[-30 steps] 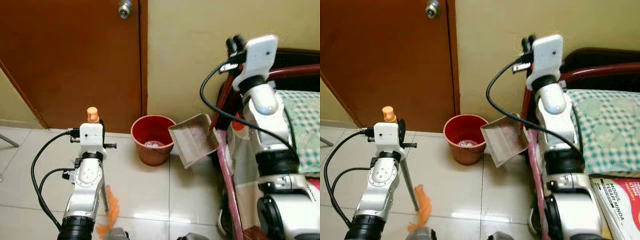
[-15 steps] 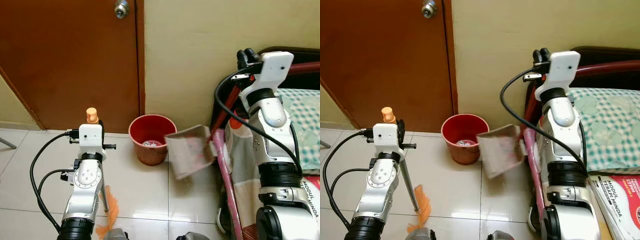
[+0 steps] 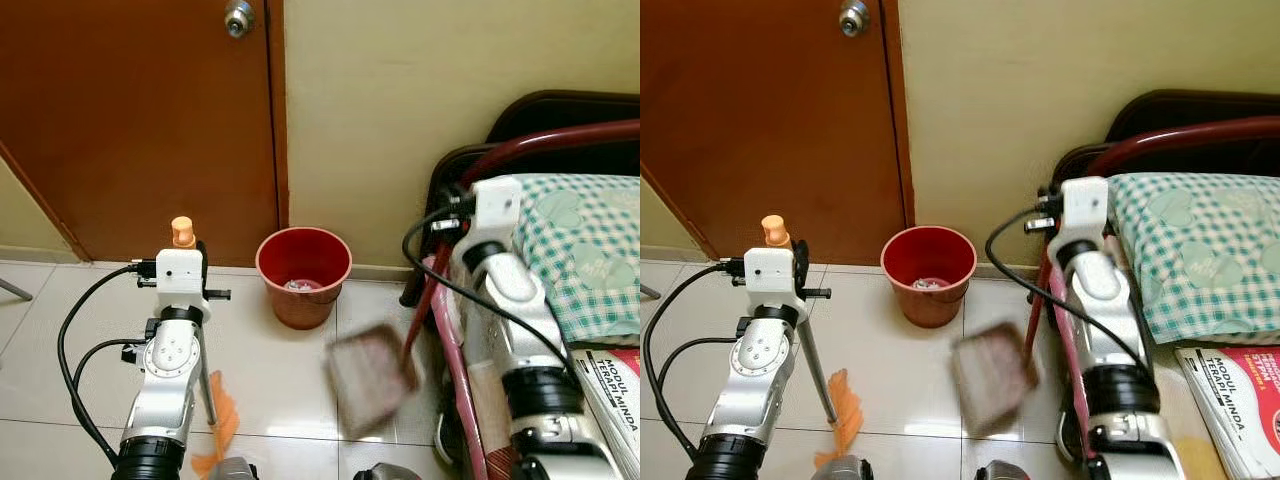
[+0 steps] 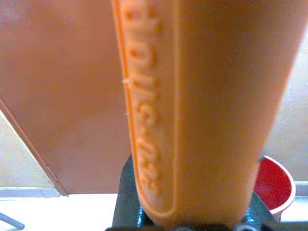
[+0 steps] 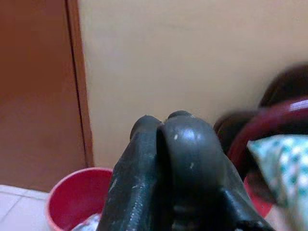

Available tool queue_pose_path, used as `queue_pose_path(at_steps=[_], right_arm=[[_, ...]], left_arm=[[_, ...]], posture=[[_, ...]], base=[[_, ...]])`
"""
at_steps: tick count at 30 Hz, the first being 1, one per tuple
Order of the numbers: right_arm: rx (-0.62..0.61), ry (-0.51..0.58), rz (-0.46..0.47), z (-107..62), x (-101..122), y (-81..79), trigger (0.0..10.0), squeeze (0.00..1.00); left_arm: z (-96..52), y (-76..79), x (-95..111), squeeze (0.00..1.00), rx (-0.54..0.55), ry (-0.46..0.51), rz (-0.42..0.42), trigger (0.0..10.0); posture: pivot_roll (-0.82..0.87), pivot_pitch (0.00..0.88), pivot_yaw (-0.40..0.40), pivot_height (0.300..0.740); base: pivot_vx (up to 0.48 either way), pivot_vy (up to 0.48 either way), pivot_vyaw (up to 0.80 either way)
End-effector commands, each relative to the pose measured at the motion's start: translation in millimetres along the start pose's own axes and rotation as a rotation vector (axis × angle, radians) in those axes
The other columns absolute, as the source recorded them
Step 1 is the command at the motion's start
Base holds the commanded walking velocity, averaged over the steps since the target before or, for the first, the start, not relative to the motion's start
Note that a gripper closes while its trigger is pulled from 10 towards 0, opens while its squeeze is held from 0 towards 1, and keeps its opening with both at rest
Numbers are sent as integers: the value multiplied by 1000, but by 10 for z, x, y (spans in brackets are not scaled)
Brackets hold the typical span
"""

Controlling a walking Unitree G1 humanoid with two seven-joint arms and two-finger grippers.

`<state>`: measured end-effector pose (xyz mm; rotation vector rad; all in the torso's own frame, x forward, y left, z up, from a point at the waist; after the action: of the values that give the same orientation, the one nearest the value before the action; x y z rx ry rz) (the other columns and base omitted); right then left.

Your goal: Sweep floor

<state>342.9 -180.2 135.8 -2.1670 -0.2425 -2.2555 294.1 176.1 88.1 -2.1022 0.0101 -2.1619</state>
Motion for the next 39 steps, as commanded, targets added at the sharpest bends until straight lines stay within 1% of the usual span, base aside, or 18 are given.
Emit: queue_pose_path(at_steps=[1,8,9,11,12,14,16,20,21,23,25,26,27,31,33,34,37,39], right_arm=[[-17,82,75,18,116,17,10000,0],[-10,49,19,-16,-12,31,10000,0],[-17,17,-5,-44,-88,22,10000,0],[2,-30,17,-79,-193,-17,10000,0],[14,-58,74,-99,-249,-41,10000,0],[5,-107,117,-131,-343,-67,10000,0],[11,-109,134,-163,-397,-157,10000,0],[-12,-142,102,-199,-473,-193,10000,0],[-12,-193,69,-236,-564,-206,10000,0],[37,-197,97,-262,-595,-256,10000,0],[63,-183,28,-273,-570,-267,10000,0],[63,-183,28,-273,-570,-267,10000,0],[49,-166,-20,-265,-524,-252,10000,0],[28,-95,-89,-245,-414,-252,10000,0],[111,-162,-11,-283,-464,-309,10000,0],[93,-168,4,-305,-475,-296,10000,0],[35,-186,118,-387,-555,-274,10000,0],[26,-182,117,-403,-564,-273,10000,0]], left_arm=[[41,3,90,0,1,37,-6,10000],[27,11,80,0,-4,34,-5,10000],[8,18,66,0,-11,28,-4,10000],[-10,11,42,0,-14,20,5,10000],[-16,-3,32,0,-12,17,11,10000],[-28,-46,15,0,-4,12,26,10000],[-46,-109,-1,0,6,7,49,10000],[-53,-111,-5,0,-7,5,62,10000],[-60,-79,-1,0,-3,6,55,10000],[-65,-65,-3,0,13,5,39,10000],[-79,-56,-14,0,22,5,29,10000],[-79,-56,-14,0,22,5,29,10000],[-101,-45,-36,0,19,1,43,10000],[-134,-41,-63,0,1,-1,71,10000],[-134,-47,-63,0,1,-2,67,10000],[-133,-51,-59,0,3,-1,67,10000],[-119,-53,-29,0,3,12,51,10000],[-117,-33,-34,0,-15,3,35,10000]], posture=[[10,33,-12,740],[11,35,-10,740],[16,37,-12,740],[28,32,-17,740],[28,32,-17,740],[41,28,-10,740],[75,30,2,740],[104,27,-2,740],[129,27,-28,740],[129,27,-28,740],[121,29,-36,740],[121,29,-36,740],[121,29,-38,740],[117,32,-42,740],[119,31,-45,740],[123,31,-49,740],[127,32,-47,740],[136,35,-52,740]], base=[[0,0,0],[0,0,0],[0,0,0],[0,0,0],[0,0,0],[0,0,0],[0,0,0],[0,0,0],[0,0,0],[0,0,0],[0,0,0],[0,0,0],[0,0,0],[0,0,0],[0,0,0],[0,0,0],[0,0,0],[0,0,0]])
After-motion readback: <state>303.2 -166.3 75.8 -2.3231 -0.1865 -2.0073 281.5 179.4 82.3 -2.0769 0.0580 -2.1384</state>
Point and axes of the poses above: a point about 5 cm out from each wrist's last joint towards the gripper, its own z axis pointing out of the wrist towards the gripper, its own x axis along the axis of the wrist's last joint, y = z × x, the point moved 1 cm from there along z, pointing out of the wrist towards the gripper, and after that the axes turned 4 degrees about -z, right-handed, at the moved point
